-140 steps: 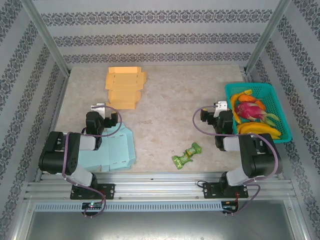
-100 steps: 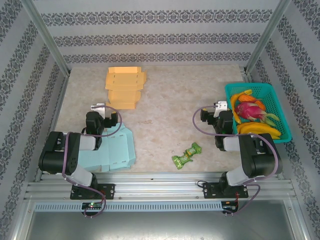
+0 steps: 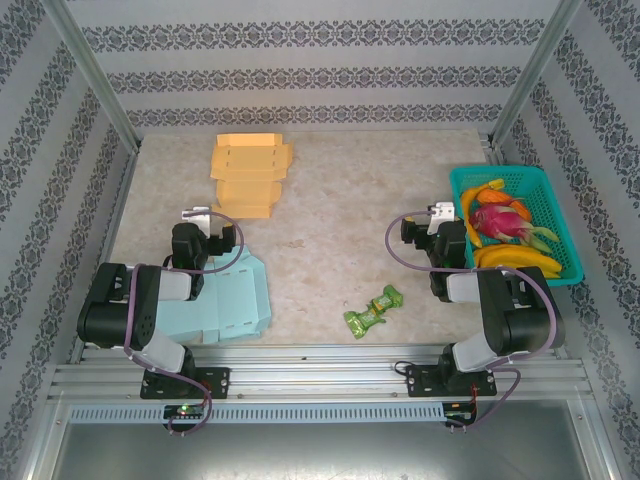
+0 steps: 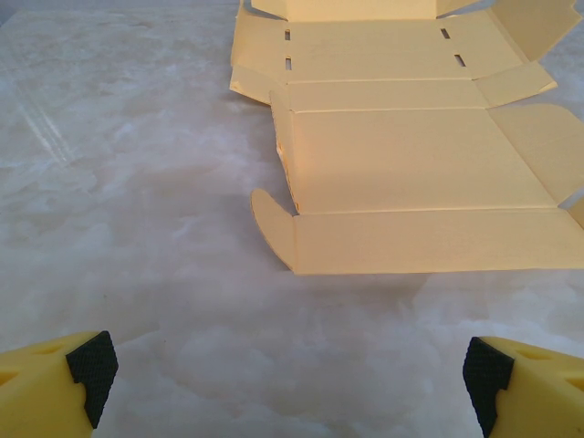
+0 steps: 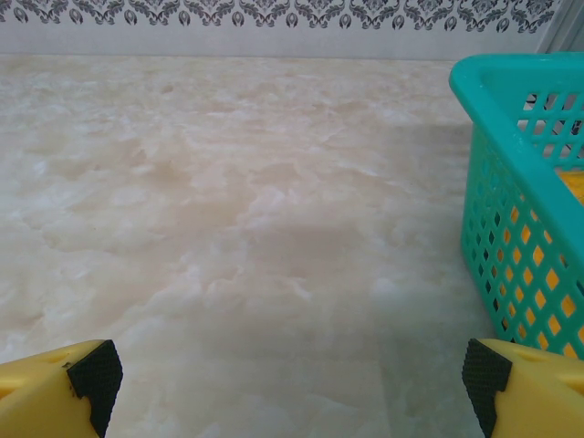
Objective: Fold the paper box
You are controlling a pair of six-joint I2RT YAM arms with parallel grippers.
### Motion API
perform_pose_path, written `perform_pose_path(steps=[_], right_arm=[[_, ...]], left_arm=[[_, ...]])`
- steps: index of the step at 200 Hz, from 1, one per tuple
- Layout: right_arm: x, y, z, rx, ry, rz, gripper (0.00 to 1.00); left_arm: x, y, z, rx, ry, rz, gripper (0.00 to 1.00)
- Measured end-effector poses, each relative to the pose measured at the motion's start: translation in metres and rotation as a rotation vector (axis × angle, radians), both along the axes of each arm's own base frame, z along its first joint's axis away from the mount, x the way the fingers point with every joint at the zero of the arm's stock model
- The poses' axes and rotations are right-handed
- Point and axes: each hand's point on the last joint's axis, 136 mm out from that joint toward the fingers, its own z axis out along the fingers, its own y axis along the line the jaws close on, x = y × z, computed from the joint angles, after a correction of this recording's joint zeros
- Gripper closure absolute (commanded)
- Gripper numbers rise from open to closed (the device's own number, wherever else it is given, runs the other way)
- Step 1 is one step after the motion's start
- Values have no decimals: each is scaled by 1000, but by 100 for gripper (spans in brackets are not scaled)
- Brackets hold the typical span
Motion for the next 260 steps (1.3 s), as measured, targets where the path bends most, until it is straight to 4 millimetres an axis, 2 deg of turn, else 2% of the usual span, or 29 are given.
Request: perform_pose_path(steps=[107, 132, 145, 172, 189, 204, 224, 240, 260], right_arm=[[0, 1, 0, 8, 1, 14, 2], [-1, 4, 0, -5, 18, 21, 2], [-4, 7, 10, -30, 14, 16, 2], [-8, 8, 50, -70, -64, -57, 2], [-16, 7, 73, -62, -113, -87, 2], [-22, 10, 95, -32, -167, -83, 2], [-27, 25, 117, 3, -215, -35, 2], [-27, 45, 129, 17, -229, 27, 2], [-32, 80, 139, 30, -235, 137, 2]], left_arm=[[0, 1, -1, -10, 4, -8, 0], [-1, 14, 5, 5, 33, 67, 0], [-2, 27, 22, 9, 11, 153, 0], [-10, 56, 64, -30, -55, 356, 0], [-15, 61, 86, -89, -103, 408, 0], [-14, 61, 94, -124, -109, 422, 0], [7, 58, 97, -160, -57, 418, 0], [38, 54, 97, -198, -11, 392, 0], [81, 50, 85, -218, 73, 345, 0]])
